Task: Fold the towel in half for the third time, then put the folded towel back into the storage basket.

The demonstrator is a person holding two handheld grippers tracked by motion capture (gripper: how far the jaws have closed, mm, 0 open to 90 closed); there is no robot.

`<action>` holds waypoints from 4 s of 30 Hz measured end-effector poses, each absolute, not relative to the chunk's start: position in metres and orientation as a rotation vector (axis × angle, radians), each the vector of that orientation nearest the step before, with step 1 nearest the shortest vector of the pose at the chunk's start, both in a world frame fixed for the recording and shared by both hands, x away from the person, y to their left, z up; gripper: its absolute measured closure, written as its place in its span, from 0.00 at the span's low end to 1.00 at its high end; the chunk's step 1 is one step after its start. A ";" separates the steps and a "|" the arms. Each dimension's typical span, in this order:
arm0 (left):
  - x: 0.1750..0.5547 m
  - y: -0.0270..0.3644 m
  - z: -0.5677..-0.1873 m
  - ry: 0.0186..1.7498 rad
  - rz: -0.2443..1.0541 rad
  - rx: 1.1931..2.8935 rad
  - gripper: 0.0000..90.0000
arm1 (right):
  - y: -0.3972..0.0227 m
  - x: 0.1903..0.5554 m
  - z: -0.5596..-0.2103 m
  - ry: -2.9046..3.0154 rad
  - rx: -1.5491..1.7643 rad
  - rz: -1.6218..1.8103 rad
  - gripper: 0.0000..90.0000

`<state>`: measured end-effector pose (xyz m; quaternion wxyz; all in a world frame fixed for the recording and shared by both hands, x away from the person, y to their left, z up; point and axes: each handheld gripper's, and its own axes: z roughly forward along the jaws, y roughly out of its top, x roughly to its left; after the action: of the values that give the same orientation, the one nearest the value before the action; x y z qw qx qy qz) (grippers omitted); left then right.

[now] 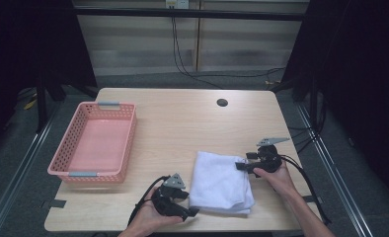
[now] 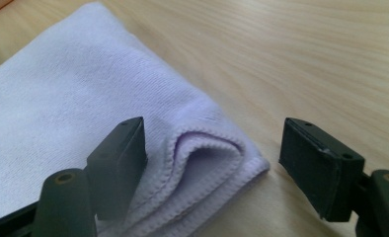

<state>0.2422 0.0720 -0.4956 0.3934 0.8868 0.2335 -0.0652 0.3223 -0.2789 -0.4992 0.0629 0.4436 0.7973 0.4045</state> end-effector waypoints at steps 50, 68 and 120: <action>0.258 0.088 -0.465 0.615 -0.152 2.177 0.87 | -0.263 0.329 -0.463 2.486 1.255 1.426 0.82; 0.269 0.117 -0.437 0.655 -0.101 2.096 0.87 | -0.241 0.354 -0.429 2.453 1.163 1.534 0.82; 0.290 0.258 -0.366 0.796 0.111 1.871 0.88 | -0.096 0.441 -0.346 2.511 0.885 1.655 0.82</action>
<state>0.2897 0.2585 -0.3657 0.5251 0.7820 0.3326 0.0466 0.4408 -0.0960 -0.3461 0.0035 0.2824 0.8009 0.5279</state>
